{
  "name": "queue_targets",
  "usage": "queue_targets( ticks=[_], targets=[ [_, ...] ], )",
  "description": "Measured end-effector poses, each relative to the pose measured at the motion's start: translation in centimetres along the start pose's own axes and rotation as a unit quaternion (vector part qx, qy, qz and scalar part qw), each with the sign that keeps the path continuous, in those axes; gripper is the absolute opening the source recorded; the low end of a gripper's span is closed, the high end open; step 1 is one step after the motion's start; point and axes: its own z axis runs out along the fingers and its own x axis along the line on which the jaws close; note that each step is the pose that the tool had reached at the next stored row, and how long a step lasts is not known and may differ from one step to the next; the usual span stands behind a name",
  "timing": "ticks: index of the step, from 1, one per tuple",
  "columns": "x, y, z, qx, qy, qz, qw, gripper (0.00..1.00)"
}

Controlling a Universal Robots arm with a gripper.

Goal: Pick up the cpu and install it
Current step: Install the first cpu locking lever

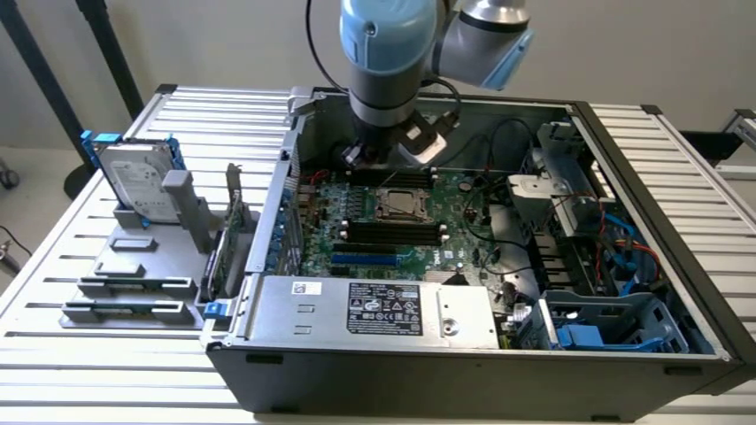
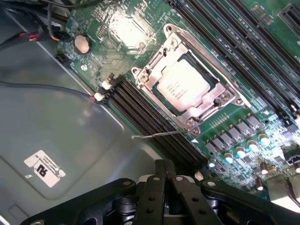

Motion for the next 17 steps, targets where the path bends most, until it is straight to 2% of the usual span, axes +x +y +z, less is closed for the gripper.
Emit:
queue_targets(
  ticks=[2,5,13,17],
  targets=[
    [0.0,0.08,0.17,-0.0037,-0.0020,-0.001,1.0000,0.11],
    [0.0,0.10,0.50,-0.0112,-0.0081,-0.002,0.9999,0.11],
    [0.0,0.05,1.53,-0.0283,-0.0225,-0.003,0.9993,0.11],
    [-0.1,0.15,2.19,-0.0315,-0.0242,-0.004,0.9992,0.11]
  ],
)
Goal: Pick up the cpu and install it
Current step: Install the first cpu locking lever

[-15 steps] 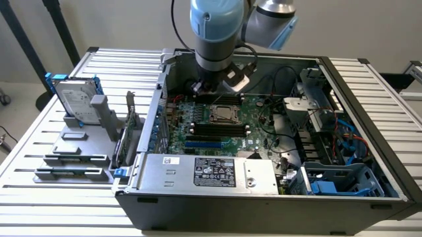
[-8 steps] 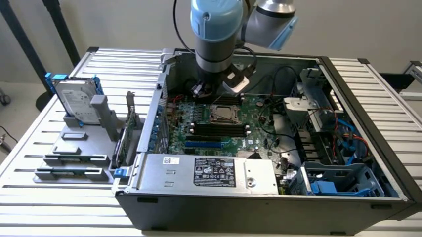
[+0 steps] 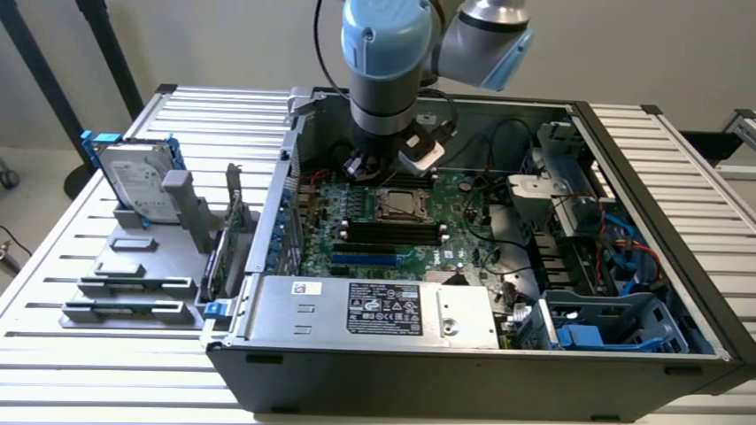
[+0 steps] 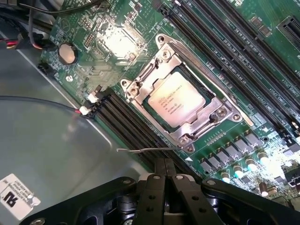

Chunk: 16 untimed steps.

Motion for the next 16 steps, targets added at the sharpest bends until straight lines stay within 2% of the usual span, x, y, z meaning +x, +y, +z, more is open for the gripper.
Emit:
queue_targets(
  ticks=[5,8,14,16],
  targets=[
    [-0.1,0.06,0.92,-0.0024,-0.0009,-0.002,1.0000,0.11],
    [0.0,-0.06,1.48,-0.0051,-0.0026,-0.003,1.0000,0.11],
    [0.1,-0.25,1.69,-0.0145,-0.0117,-0.005,0.9998,0.11],
    [0.1,-0.28,1.71,-0.0165,-0.0137,-0.005,0.9998,0.11]
  ],
)
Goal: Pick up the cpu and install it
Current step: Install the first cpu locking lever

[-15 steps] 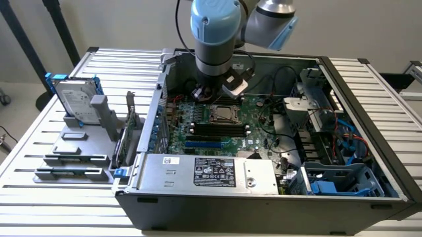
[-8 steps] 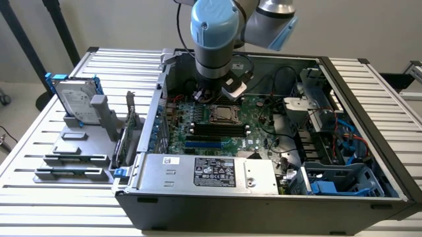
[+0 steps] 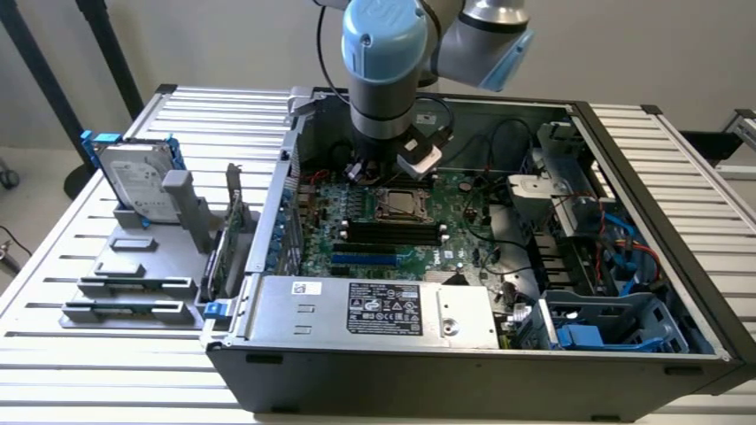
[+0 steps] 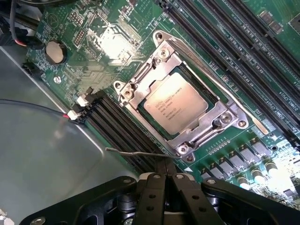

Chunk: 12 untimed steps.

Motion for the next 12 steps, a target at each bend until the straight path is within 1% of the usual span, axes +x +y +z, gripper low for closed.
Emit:
queue_targets(
  ticks=[6,9,12],
  targets=[
    [0.06,-0.07,0.10,-0.0007,0.0002,-0.001,1.0000,0.11],
    [0.07,-0.07,0.13,-0.0010,-0.0001,-0.001,1.0000,0.11],
    [0.09,-0.03,0.17,-0.0019,-0.0009,-0.001,1.0000,0.11]
  ],
)
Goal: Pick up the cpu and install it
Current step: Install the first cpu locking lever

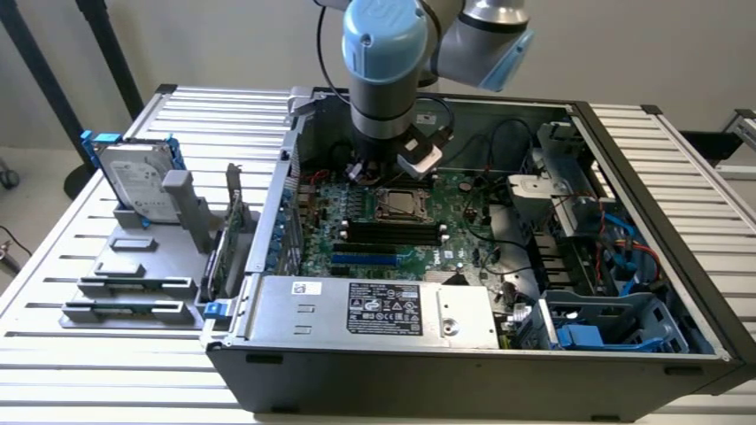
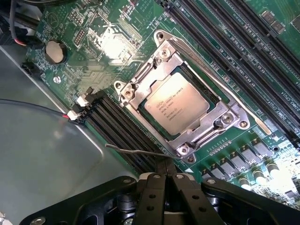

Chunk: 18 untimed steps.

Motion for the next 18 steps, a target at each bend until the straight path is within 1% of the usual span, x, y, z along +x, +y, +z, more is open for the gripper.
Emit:
queue_targets(
  ticks=[4,8,18],
  targets=[
    [0.07,0.10,0.06,-0.0018,-0.0019,0.000,1.0000,0.11],
    [0.24,0.29,0.14,-0.0026,-0.0026,0.000,1.0000,0.11],
    [0.97,1.01,0.33,-0.0030,-0.0031,0.000,1.0000,0.11]
  ],
)
